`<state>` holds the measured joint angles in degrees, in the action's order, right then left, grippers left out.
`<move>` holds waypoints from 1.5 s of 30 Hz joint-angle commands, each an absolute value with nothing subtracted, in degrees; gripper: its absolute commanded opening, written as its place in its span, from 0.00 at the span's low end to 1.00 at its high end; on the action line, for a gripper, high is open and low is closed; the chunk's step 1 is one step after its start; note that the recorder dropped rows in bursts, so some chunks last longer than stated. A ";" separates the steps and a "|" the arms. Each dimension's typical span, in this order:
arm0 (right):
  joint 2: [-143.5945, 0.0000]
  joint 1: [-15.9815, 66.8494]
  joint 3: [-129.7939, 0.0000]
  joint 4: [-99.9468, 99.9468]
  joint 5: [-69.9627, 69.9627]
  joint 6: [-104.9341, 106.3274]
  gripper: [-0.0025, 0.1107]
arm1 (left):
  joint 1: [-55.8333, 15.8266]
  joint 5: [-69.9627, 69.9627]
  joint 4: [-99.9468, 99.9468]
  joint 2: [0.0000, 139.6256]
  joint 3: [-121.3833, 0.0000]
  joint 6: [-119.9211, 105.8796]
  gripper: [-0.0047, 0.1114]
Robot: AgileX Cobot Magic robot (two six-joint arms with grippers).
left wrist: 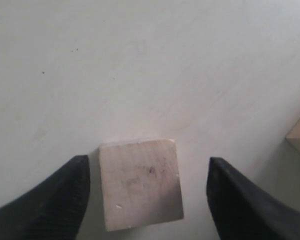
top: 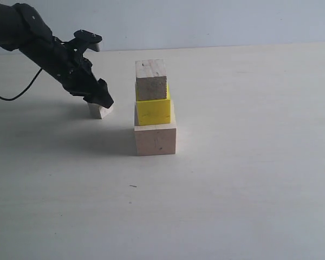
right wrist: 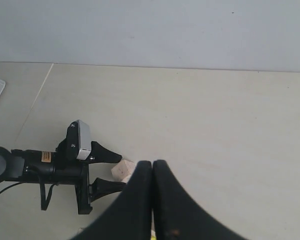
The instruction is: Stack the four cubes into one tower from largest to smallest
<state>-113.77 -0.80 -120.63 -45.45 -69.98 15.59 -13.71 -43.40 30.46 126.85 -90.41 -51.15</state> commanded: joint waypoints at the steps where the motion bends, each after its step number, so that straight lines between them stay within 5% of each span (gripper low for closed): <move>1: -113.21 -1.10 -120.92 -46.08 -69.96 16.06 0.02 | -13.88 -43.00 31.09 126.71 -90.56 -50.72 0.58; 45: -113.21 -1.10 -120.92 -46.48 -69.96 16.06 0.02 | -13.88 -41.79 31.09 126.71 -90.56 -50.72 0.58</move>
